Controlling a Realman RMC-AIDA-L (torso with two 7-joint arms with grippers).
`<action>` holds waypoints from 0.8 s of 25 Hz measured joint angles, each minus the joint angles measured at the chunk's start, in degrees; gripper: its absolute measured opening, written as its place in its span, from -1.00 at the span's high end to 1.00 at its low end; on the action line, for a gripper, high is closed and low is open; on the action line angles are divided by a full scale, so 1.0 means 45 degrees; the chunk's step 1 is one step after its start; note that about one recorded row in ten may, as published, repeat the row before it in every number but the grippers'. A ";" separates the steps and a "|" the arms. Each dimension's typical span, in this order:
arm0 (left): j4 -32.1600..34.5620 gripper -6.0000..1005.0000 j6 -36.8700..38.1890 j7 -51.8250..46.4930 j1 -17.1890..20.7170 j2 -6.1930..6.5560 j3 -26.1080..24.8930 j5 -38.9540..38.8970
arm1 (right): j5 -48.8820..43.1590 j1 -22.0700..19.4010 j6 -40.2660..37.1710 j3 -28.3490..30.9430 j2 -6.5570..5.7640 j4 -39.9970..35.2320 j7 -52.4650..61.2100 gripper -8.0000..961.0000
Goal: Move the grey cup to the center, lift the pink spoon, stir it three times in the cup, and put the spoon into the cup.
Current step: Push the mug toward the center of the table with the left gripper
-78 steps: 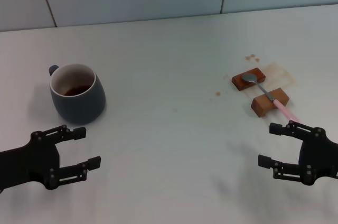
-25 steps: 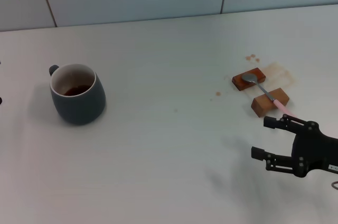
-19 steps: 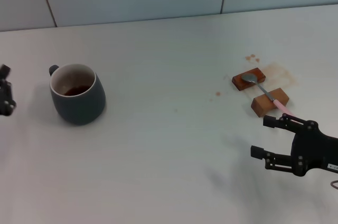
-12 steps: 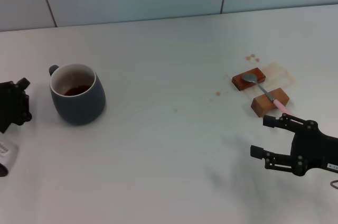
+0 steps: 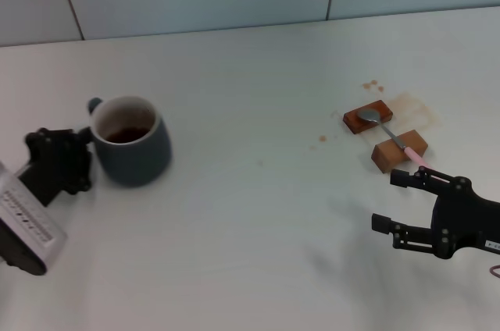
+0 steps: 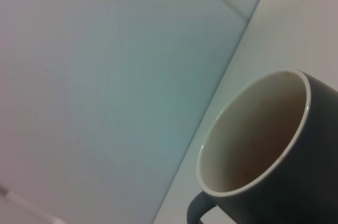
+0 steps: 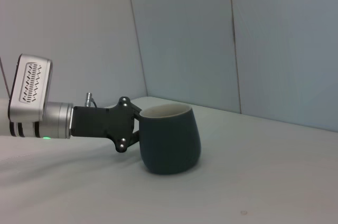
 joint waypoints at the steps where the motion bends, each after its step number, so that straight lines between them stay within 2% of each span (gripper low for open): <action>1: -0.0092 0.97 0.0007 -0.0006 -0.0065 -0.0007 0.0137 0.0002 | -0.0001 0.0007 0.0000 -0.0001 0.0000 -0.0008 0.0000 -0.73; 8: -0.0914 0.97 0.0180 -0.0012 -0.0775 -0.0021 0.0888 0.0012 | -0.0002 0.0016 -0.0001 0.0000 -0.0005 0.0006 0.0000 -0.72; 20: -0.2992 0.96 -0.0156 0.0159 -0.2272 -0.0033 0.0867 0.0108 | -0.0002 0.0034 0.0016 -0.0001 -0.0005 0.0037 0.0000 -0.72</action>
